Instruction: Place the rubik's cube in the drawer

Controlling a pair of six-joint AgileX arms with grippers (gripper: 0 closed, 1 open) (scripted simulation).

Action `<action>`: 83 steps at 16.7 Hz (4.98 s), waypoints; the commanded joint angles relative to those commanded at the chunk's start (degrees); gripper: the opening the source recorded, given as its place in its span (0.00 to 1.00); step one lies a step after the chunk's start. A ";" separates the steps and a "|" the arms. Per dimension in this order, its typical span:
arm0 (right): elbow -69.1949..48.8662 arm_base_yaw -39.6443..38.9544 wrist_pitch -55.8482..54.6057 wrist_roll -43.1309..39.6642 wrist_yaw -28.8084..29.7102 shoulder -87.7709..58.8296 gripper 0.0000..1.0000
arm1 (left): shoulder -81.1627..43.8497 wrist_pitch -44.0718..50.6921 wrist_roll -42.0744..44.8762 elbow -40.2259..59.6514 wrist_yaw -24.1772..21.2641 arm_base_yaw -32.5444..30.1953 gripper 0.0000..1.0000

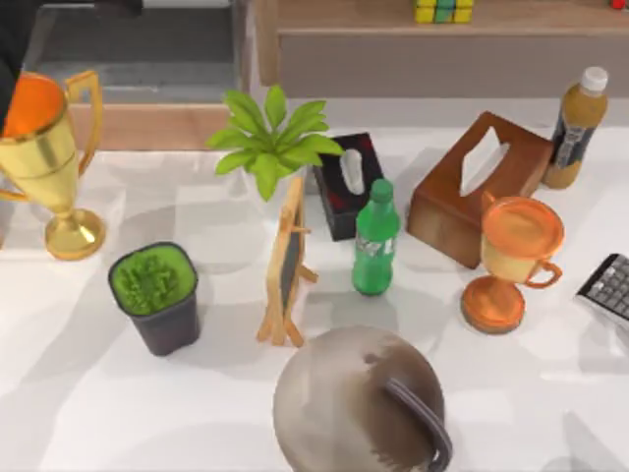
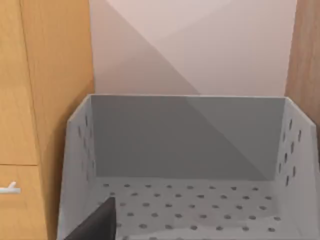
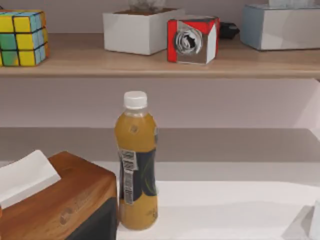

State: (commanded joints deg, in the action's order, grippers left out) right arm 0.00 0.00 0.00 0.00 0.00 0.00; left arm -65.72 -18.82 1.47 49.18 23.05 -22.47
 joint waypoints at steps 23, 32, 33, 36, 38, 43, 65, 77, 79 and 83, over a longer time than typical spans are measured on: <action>0.00 0.00 0.00 0.00 0.00 0.00 1.00 | -77.96 -20.74 -0.63 55.25 23.81 -27.04 1.00; 0.00 0.00 0.00 0.00 0.00 0.00 1.00 | -82.76 -11.49 -0.66 69.60 21.42 -24.80 1.00; 0.00 0.00 0.00 0.00 0.00 0.00 1.00 | -84.04 -10.79 -0.71 71.66 20.88 -24.29 1.00; 0.00 0.00 0.00 0.00 0.00 0.00 1.00 | -87.95 -10.07 -0.87 76.20 19.69 -23.15 1.00; 0.00 0.00 0.00 0.00 0.00 0.00 1.00 | -89.00 -10.13 -0.92 76.96 19.49 -22.96 1.00; 0.00 0.00 0.00 0.00 0.00 0.00 1.00 | -89.00 -10.13 -0.92 76.96 19.49 -22.96 0.85; 0.00 0.00 0.00 0.00 0.00 0.00 1.00 | -88.16 -10.31 -1.17 76.70 19.62 -23.35 0.00; 0.00 0.00 0.00 0.00 0.00 0.00 1.00 | -82.94 -11.25 -0.70 69.97 20.95 -24.60 0.00; 0.00 0.00 0.00 0.00 0.00 0.00 1.00 | -82.94 -11.25 -0.70 69.97 20.95 -24.60 0.00; 0.00 0.00 0.00 0.00 0.00 0.00 1.00 | -82.44 -10.38 -0.22 70.53 20.52 -24.87 0.00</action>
State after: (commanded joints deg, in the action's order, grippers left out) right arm 0.00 0.00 0.00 0.00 0.00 0.00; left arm -148.15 -29.20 1.24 119.71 43.57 -47.33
